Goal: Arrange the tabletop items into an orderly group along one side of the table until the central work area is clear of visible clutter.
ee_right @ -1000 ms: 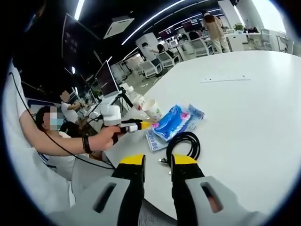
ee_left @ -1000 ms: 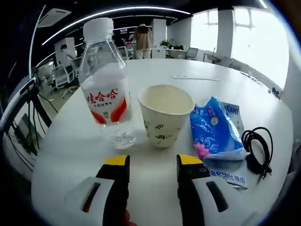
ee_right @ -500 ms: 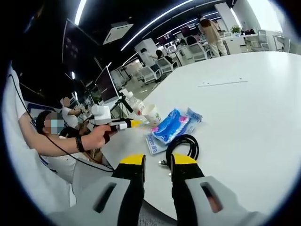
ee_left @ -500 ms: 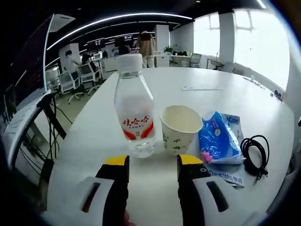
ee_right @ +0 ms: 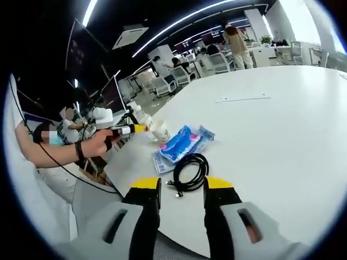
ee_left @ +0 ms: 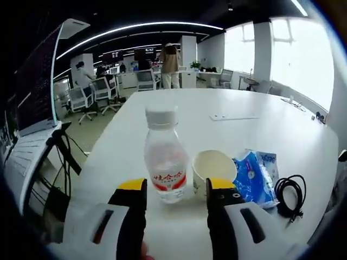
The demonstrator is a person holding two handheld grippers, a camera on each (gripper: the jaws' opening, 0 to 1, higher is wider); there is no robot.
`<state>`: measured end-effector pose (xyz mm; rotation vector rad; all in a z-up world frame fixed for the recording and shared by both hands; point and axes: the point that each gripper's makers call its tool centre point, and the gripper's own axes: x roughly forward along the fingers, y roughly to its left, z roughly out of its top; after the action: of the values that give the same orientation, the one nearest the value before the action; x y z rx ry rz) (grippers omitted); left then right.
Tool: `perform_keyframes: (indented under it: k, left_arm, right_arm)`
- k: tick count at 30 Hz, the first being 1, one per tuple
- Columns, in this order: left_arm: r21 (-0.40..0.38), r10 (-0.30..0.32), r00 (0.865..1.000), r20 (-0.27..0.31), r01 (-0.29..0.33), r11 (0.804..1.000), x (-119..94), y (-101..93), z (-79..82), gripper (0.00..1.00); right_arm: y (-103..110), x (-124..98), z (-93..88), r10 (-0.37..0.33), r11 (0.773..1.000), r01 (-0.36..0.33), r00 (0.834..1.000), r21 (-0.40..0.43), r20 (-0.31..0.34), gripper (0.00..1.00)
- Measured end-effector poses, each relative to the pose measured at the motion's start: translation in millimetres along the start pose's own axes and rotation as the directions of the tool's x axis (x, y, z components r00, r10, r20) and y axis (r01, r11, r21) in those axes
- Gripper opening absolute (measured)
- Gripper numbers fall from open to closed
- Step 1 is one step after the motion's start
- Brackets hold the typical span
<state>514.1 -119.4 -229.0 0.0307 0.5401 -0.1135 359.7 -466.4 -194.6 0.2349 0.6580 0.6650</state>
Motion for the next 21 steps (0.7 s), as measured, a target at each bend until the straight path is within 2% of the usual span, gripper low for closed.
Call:
perform_keyframes:
  k: [4, 10, 21]
  left_arm:
    - [-0.005, 0.004, 1.0, -0.006, -0.004, 1.0, 6.6, 4.8, 8.4, 0.46]
    - [-0.027, 0.005, 1.0, 0.006, -0.005, 1.0, 16.5, 11.3, 20.2, 0.48]
    - [-0.047, -0.026, 0.999, -0.036, 0.025, 0.999, 27.5, 3.8, 13.9, 0.49]
  right_arm:
    - [-8.6, -2.3, -2.8, -0.036, 0.998, 0.034, 0.999, -0.053, -0.024, 0.39]
    - [-11.1, -3.5, -3.4, -0.042, 0.997, 0.04, 0.999, -0.059, -0.028, 0.43]
    - [-12.5, -4.8, -5.9, -0.039, 0.998, 0.038, 0.999, -0.043, -0.025, 0.43]
